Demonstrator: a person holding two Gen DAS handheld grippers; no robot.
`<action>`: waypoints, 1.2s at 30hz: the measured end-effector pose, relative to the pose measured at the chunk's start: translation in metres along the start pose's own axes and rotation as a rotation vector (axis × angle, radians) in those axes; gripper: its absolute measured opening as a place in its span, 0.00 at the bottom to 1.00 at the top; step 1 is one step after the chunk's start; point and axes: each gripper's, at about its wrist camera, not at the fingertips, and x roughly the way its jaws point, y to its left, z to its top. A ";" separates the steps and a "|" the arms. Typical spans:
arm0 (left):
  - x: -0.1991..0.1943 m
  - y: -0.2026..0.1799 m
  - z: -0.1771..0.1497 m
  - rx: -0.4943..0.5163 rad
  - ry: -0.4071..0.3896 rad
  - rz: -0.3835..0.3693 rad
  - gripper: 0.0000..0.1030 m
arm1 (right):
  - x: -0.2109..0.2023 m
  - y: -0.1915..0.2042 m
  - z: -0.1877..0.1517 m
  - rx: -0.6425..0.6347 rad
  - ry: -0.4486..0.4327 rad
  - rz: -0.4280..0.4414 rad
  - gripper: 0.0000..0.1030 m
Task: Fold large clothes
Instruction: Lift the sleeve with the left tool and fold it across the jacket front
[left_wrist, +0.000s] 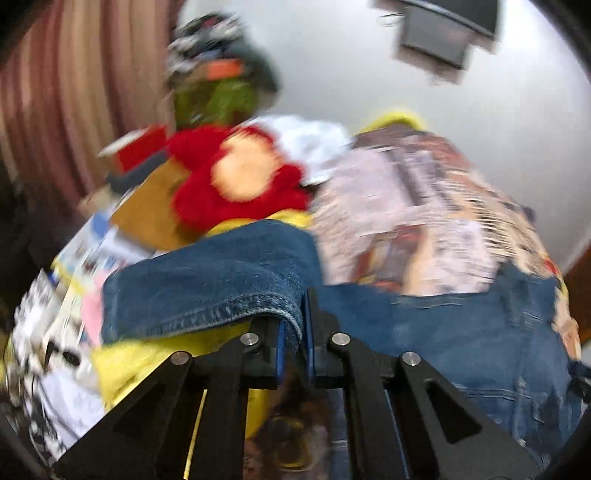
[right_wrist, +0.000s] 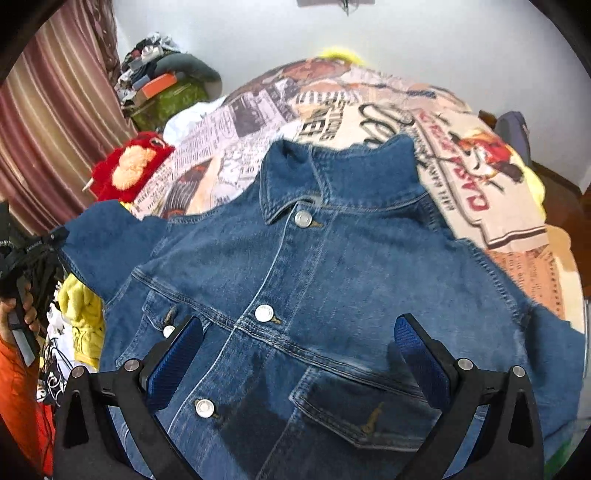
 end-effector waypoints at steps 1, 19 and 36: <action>-0.005 -0.014 0.002 0.035 -0.019 -0.022 0.07 | -0.006 -0.001 0.000 -0.001 -0.012 -0.006 1.00; 0.057 -0.196 -0.115 0.371 0.407 -0.344 0.10 | -0.058 -0.021 -0.034 -0.036 -0.086 -0.062 1.00; 0.039 -0.039 -0.061 -0.081 0.307 -0.305 0.80 | -0.015 -0.008 -0.021 -0.020 -0.023 -0.061 1.00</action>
